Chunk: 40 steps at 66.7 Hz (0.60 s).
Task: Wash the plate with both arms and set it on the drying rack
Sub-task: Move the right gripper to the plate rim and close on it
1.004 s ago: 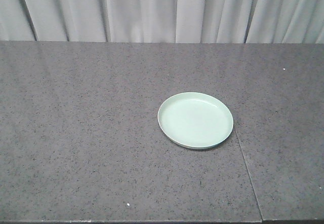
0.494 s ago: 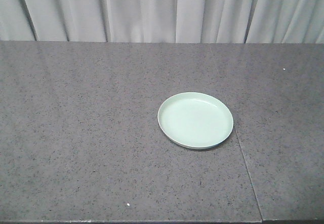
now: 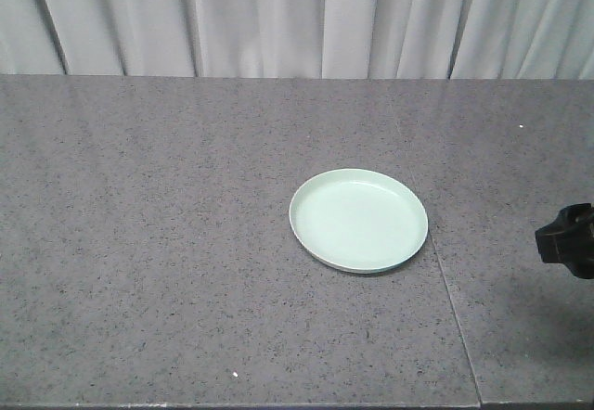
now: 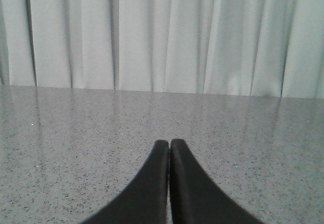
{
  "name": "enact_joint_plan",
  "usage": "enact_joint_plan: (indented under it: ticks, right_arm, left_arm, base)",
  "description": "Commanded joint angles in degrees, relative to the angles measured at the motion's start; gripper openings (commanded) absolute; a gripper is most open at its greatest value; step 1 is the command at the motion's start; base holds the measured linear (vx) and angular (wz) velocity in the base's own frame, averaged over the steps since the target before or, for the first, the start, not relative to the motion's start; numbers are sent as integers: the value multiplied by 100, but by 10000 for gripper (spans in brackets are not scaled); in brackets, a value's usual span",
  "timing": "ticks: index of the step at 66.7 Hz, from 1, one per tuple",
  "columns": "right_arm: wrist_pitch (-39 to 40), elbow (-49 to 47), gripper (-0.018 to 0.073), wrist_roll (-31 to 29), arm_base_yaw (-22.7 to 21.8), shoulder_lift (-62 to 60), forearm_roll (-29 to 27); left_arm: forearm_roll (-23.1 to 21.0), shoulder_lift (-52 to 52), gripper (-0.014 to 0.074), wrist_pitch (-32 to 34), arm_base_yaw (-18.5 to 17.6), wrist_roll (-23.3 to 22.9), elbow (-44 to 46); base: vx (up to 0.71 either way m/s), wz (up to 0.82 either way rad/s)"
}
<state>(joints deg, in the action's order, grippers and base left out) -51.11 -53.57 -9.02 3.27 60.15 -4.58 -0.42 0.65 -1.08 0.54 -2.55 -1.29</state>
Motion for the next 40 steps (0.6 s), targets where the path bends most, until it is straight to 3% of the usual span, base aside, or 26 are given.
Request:
enact_joint_plan:
  ticks: [1, 13, 23, 40]
  right_arm:
    - [-21, -383, 484, -237, -1, 265, -109]
    - [-391, -766, 460, -819, -1, 970, -683]
    - [-629, -1099, 433, -922, 12, 1542, -700]
    - [-617, -1753, 431, -875, 500, 2325, -687]
  left_arm:
    - [-55, 73, -6, 421, -22, -10, 161]
    - [-55, 73, -6, 421, -22, -10, 161]
    - [-55, 73, -6, 421, -22, -10, 161]
    - [-55, 73, -6, 421, -22, -10, 161]
  base:
    - [0, 0]
    - [0, 0]
    - [0, 0]
    - [0, 0]
